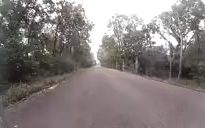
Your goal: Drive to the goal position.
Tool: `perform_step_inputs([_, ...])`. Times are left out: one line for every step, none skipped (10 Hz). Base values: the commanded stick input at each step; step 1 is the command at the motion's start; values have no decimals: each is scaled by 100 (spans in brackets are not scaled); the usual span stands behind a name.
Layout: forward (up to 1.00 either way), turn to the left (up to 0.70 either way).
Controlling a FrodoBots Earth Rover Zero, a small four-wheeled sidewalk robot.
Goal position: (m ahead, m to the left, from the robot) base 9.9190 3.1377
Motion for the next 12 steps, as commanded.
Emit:
perform_step_inputs([70, 0])
perform_step_inputs([70, 0])
perform_step_inputs([70, 0])
perform_step_inputs([70, 0])
perform_step_inputs([70, 0])
perform_step_inputs([70, 0])
perform_step_inputs([70, 0])
perform_step_inputs([70, 0])
perform_step_inputs([70, 0])
perform_step_inputs([70, 0])
perform_step_inputs([70, 0])
perform_step_inputs([70, 0])
